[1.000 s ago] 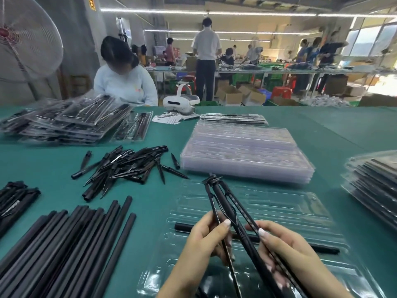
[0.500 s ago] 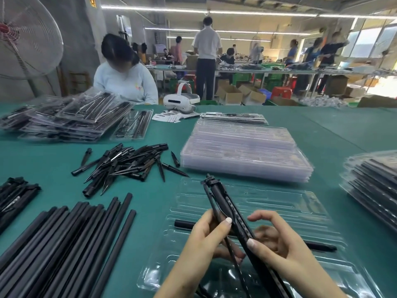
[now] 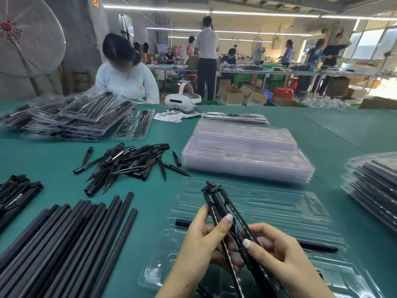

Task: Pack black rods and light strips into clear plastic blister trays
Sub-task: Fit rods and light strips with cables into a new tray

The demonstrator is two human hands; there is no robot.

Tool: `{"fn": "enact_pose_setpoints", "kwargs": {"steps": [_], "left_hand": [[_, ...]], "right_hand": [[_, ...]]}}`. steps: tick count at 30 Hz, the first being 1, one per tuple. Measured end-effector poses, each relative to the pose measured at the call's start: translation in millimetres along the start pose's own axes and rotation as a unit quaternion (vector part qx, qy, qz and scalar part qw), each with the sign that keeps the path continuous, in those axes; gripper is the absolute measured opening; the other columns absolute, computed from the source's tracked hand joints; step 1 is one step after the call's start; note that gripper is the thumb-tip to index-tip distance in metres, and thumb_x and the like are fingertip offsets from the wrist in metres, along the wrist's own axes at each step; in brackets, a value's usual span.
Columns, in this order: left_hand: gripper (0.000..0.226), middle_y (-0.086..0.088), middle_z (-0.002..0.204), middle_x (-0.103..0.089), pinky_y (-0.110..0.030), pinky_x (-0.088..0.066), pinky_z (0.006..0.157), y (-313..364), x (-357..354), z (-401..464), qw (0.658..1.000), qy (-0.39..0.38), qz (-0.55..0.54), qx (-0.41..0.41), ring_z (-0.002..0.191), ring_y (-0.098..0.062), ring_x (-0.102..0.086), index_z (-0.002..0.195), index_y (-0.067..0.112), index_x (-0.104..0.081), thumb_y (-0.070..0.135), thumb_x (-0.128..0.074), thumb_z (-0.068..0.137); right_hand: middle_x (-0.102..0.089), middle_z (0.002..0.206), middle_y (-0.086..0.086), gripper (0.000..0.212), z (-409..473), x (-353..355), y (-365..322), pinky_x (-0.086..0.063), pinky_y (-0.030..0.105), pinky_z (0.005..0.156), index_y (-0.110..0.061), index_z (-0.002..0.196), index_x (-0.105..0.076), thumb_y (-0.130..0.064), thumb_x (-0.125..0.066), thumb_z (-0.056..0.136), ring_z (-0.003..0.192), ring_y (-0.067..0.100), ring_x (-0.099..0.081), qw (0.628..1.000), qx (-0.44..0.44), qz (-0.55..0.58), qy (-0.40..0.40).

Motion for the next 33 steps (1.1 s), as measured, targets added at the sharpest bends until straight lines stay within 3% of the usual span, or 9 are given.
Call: {"fn": "enact_pose_setpoints", "kwargs": {"steps": [2,7,10,13,18,21,25,28,33], "left_hand": [[0.035,-0.006,0.060,-0.060,-0.029,-0.051,0.041,0.3,0.1,-0.2,1.000,0.012,0.003,0.001,0.043,-0.021,-0.056,0.102,0.023,-0.060,0.038,-0.070,0.072],[0.033,-0.005,0.063,-0.059,-0.028,-0.049,0.041,3.4,-1.2,-1.4,0.999,0.026,0.038,-0.015,0.042,-0.024,-0.055,0.094,0.027,-0.058,0.050,-0.065,0.071],[0.041,-0.006,0.072,-0.066,-0.025,-0.048,0.042,6.4,2.7,1.9,0.998,0.058,0.018,-0.013,0.053,-0.022,-0.063,0.099,0.016,-0.053,0.052,-0.055,0.080],[0.034,-0.002,0.064,-0.061,-0.023,-0.045,0.042,7.0,10.3,3.7,0.995,0.095,-0.006,-0.015,0.053,-0.018,-0.061,0.089,0.015,-0.055,0.048,-0.052,0.083],[0.027,-0.005,0.078,-0.066,-0.029,-0.054,0.052,8.0,13.7,5.3,0.998,0.052,-0.037,-0.007,0.069,-0.023,-0.066,0.088,0.017,-0.063,0.040,-0.065,0.075],[0.022,-0.005,0.083,-0.068,-0.029,-0.055,0.055,10.0,16.3,4.8,0.999,0.033,-0.041,0.002,0.075,-0.025,-0.065,0.082,0.023,-0.068,0.040,-0.070,0.070],[0.021,-0.005,0.081,-0.067,-0.028,-0.055,0.054,10.9,18.2,5.4,0.999,0.030,-0.040,0.005,0.072,-0.023,-0.065,0.081,0.021,-0.067,0.038,-0.070,0.069],[0.026,-0.009,0.083,-0.068,-0.026,-0.053,0.052,9.8,17.8,5.6,0.999,0.030,-0.025,0.002,0.066,-0.021,-0.065,0.087,0.015,-0.063,0.036,-0.068,0.073],[0.031,-0.013,0.085,-0.070,-0.025,-0.052,0.053,6.9,18.9,6.3,0.999,0.033,-0.001,-0.017,0.069,-0.023,-0.066,0.092,0.010,-0.062,0.037,-0.066,0.078]], "right_hand": [[-0.070,0.081,0.026,0.031,-0.6,0.9,1.3,-0.055,0.030,0.067,-0.012,0.097,-0.069,-0.031,-0.071,0.072,0.071,0.026,-0.067,1.000,-0.002,0.003,-0.010],[-0.069,0.079,0.026,0.039,-0.3,-2.4,-1.4,-0.051,0.021,0.062,-0.004,0.098,-0.063,-0.029,-0.071,0.069,0.066,0.021,-0.063,0.999,-0.019,0.023,-0.013],[-0.053,0.060,0.018,0.030,0.7,-2.4,-5.3,-0.032,0.012,0.046,-0.006,0.090,-0.057,-0.030,-0.073,0.081,0.048,0.012,-0.041,0.998,-0.031,0.001,-0.054],[-0.040,0.054,0.001,0.021,0.9,-4.4,-6.8,-0.025,0.011,0.044,-0.020,0.076,-0.056,-0.036,-0.066,0.084,0.044,0.008,-0.030,0.995,-0.038,-0.043,-0.086],[-0.041,0.050,-0.004,0.039,2.6,-6.3,-4.6,-0.030,0.016,0.041,-0.020,0.062,-0.053,-0.052,-0.053,0.085,0.041,0.009,-0.035,0.996,-0.055,-0.060,-0.023],[-0.043,0.050,0.000,0.043,3.5,-8.1,-3.5,-0.029,0.015,0.038,-0.017,0.060,-0.054,-0.053,-0.066,0.081,0.037,0.009,-0.034,0.996,-0.085,-0.008,-0.020],[-0.040,0.051,0.002,0.053,3.0,-14.0,-0.8,-0.029,0.012,0.035,-0.011,0.067,-0.045,-0.048,-0.079,0.053,0.036,0.006,-0.032,0.979,-0.142,0.130,-0.067],[-0.039,0.049,0.001,0.050,0.5,-15.4,1.4,-0.031,0.014,0.036,-0.011,0.070,-0.036,-0.034,-0.079,0.057,0.034,0.007,-0.031,0.964,-0.149,0.203,-0.079],[-0.042,0.052,0.004,0.047,2.1,-15.8,-3.2,-0.030,0.013,0.036,-0.012,0.063,-0.050,-0.044,-0.083,0.054,0.037,0.008,-0.035,0.976,-0.131,0.161,-0.060]]}}
Point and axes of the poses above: each hand's wrist, its own z-axis towards the middle knuckle, its own x-axis out of the back of the hand, y = z × x, the point moved 1 cm from there along z, towards the middle knuckle
